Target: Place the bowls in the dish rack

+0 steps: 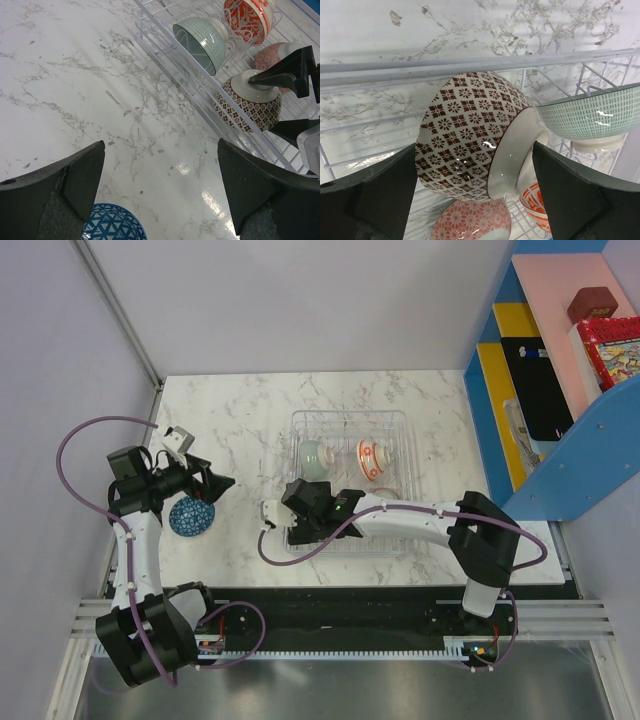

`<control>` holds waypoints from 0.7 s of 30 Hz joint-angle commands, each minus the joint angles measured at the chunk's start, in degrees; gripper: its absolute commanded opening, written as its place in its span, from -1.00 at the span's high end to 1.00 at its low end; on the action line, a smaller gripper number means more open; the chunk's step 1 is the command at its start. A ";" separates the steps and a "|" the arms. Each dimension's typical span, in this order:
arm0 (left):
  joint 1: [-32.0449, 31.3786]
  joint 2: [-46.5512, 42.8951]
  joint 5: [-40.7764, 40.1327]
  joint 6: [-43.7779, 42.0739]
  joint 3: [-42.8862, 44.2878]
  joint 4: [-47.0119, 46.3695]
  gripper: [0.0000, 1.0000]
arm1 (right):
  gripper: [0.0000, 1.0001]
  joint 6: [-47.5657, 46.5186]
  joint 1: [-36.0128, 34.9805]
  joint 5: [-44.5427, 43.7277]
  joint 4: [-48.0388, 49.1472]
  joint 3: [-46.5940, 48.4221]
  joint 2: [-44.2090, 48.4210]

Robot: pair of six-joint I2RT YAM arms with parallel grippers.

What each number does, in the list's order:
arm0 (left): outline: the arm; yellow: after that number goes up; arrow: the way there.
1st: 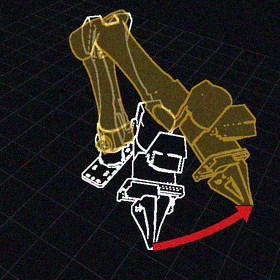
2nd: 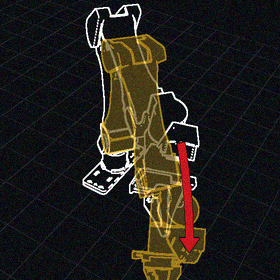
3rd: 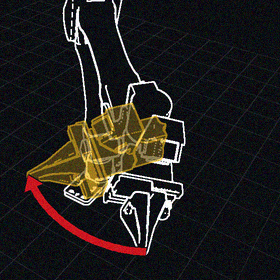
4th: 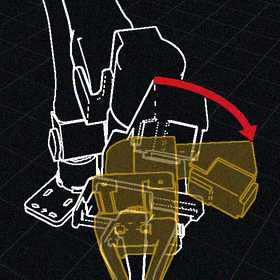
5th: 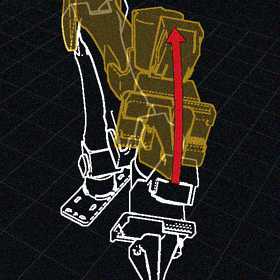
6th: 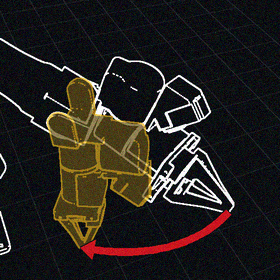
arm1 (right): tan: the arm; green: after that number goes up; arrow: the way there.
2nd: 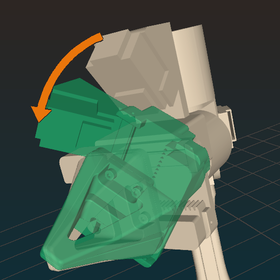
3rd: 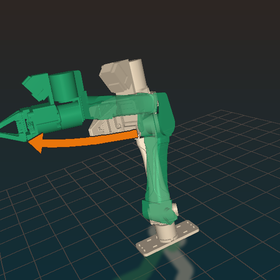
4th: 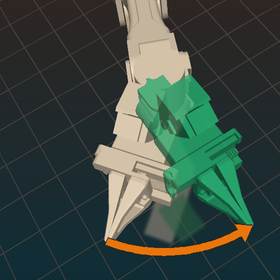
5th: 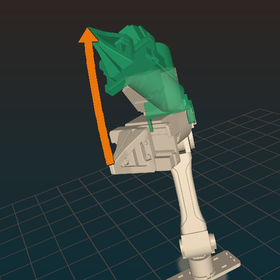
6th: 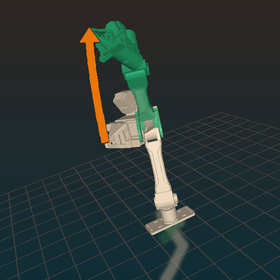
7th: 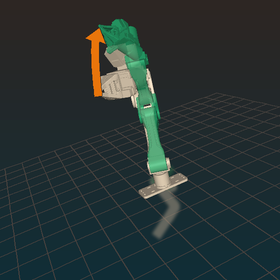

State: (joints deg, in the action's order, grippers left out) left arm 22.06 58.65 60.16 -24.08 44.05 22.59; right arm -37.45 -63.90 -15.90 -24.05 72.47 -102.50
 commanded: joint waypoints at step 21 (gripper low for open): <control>0.61 -0.82 2.24 0.96 0.25 -0.88 -0.99 | -0.95 -2.80 -4.04 -3.44 -1.16 -0.49 2.22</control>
State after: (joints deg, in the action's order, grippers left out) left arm 22.17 58.65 60.27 -24.08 44.05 22.59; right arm -40.27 -67.35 -23.94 -19.59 69.30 -102.21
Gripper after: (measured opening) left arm 0.994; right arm 0.975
